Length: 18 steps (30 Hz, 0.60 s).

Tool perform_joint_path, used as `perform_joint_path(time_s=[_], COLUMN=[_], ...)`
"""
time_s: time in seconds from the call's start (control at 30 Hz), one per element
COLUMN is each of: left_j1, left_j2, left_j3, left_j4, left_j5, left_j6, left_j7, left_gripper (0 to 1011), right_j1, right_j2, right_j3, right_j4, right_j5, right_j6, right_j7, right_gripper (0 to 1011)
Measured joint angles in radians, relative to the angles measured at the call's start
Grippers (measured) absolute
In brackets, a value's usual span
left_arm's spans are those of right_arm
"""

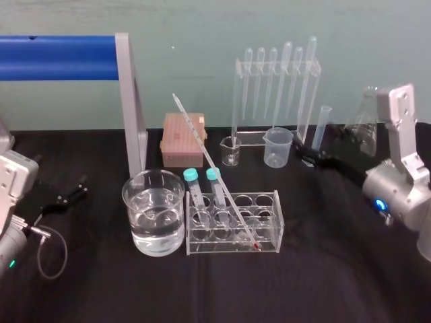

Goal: Hold the thermometer with one hand and immerse one end into the beaker, then reinsert it into the test tube rack.

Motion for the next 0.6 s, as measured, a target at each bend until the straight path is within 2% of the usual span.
perform_joint_path(time_s=[0.13, 0.6], left_j1=[0.0, 0.0], left_j2=[0.0, 0.0], left_j3=[0.0, 0.0], left_j4=[0.0, 0.0], left_j5=[0.0, 0.0], left_j6=[0.0, 0.0], left_j7=[0.0, 0.0], left_gripper=[1008, 1008], right_j1=[-0.016, -0.012], right_j2=[-0.004, -0.003], right_j3=[0.004, 0.004], right_j4=[0.013, 0.009], right_j5=[-0.011, -0.01], right_j6=[0.032, 0.024], right_j7=[-0.026, -0.023], right_gripper=[1003, 1003])
